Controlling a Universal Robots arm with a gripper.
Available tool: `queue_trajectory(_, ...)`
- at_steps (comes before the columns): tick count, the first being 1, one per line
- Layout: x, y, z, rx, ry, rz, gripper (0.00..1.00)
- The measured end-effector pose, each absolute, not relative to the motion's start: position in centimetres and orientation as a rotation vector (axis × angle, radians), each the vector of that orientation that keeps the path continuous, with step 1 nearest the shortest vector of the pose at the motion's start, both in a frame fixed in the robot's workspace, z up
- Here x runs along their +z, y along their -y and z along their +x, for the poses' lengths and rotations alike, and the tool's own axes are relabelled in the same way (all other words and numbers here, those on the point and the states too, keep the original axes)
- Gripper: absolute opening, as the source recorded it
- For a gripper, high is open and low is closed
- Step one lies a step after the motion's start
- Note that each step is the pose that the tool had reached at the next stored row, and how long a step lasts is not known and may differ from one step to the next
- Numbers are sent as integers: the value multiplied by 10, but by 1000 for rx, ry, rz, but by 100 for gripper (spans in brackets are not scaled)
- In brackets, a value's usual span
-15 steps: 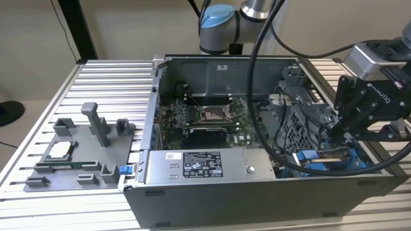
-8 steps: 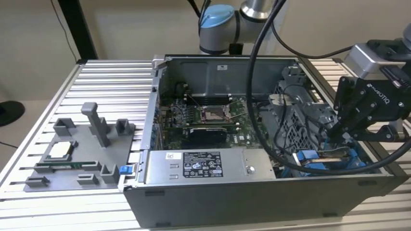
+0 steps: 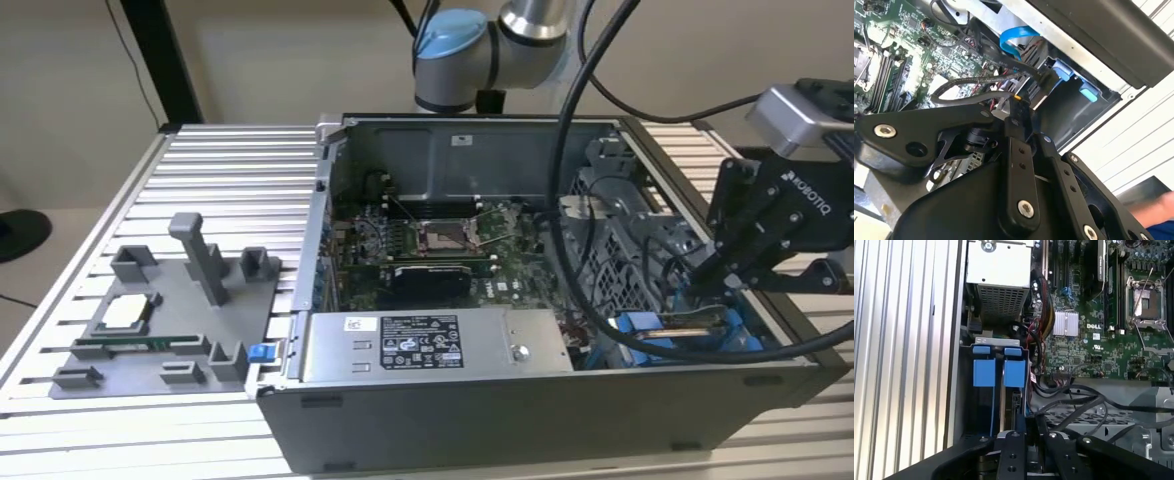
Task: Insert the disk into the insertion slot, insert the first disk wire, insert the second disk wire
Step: 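Insert the first disk wire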
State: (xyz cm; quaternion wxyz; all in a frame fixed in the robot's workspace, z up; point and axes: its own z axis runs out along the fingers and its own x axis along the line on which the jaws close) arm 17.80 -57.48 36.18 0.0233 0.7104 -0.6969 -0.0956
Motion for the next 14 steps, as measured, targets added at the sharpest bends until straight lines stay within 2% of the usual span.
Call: queue_trajectory(14,355,575,192,-332,2142,2174,0)
